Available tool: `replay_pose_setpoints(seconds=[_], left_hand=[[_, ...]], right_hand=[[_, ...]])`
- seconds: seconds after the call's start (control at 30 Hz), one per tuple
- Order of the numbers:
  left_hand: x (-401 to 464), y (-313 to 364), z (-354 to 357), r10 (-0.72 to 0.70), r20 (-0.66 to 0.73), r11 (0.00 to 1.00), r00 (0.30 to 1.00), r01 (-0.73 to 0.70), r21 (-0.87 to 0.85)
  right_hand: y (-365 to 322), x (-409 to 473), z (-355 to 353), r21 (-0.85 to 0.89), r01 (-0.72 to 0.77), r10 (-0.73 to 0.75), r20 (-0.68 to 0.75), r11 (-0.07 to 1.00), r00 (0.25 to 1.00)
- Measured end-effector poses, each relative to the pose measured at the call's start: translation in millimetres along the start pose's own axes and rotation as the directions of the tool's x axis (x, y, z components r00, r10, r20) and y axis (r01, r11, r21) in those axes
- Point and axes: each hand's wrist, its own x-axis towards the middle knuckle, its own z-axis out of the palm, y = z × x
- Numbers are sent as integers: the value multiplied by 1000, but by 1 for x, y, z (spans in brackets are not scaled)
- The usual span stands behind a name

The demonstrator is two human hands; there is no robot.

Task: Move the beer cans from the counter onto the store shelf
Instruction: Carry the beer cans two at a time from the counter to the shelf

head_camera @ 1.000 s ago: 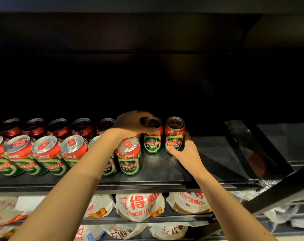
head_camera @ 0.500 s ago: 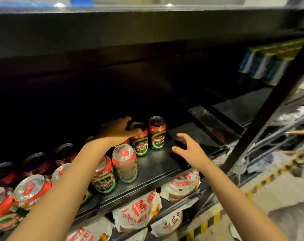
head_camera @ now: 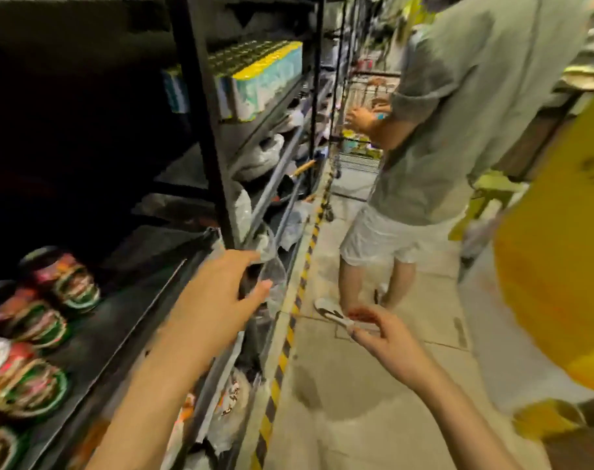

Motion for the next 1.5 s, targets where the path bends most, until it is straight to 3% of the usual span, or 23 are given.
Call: replay_pose_setpoints(seconds=[0.13,0.27,0.43,0.6,0.77,0.97,1.3,1.5], left_hand=[[-5,85,73,226,225,973,948,-209,-100],[-46,191,139,425,370,904,826,-367,-218],[-135,322,200,592,465,797,658,-390,-462],[-223,422,244,702,537,707,467,-374,-600],[-265,489,275,712,608,699,352,-269,-663],[-267,556,320,695,634,717,339,-270,-642],[-246,708,422,616,648,764,448,-138,-630],[-243,805,473,638,622,752,455,-193,-630]], right_hand=[[53,-104,-70,-27,-156,144,-251,987,957],[104,-238,-123,16,-328,298,-463,944,835],[152,-408,-168,185,-523,518,-596,832,613],[187,-542,-185,365,-591,639,-681,719,357],[214,-610,-202,470,-573,681,-696,671,228],[255,-629,-254,495,-537,682,-694,683,229],[350,-628,-441,332,-485,543,-736,809,404],[419,-665,-522,369,-512,591,-711,775,381]])
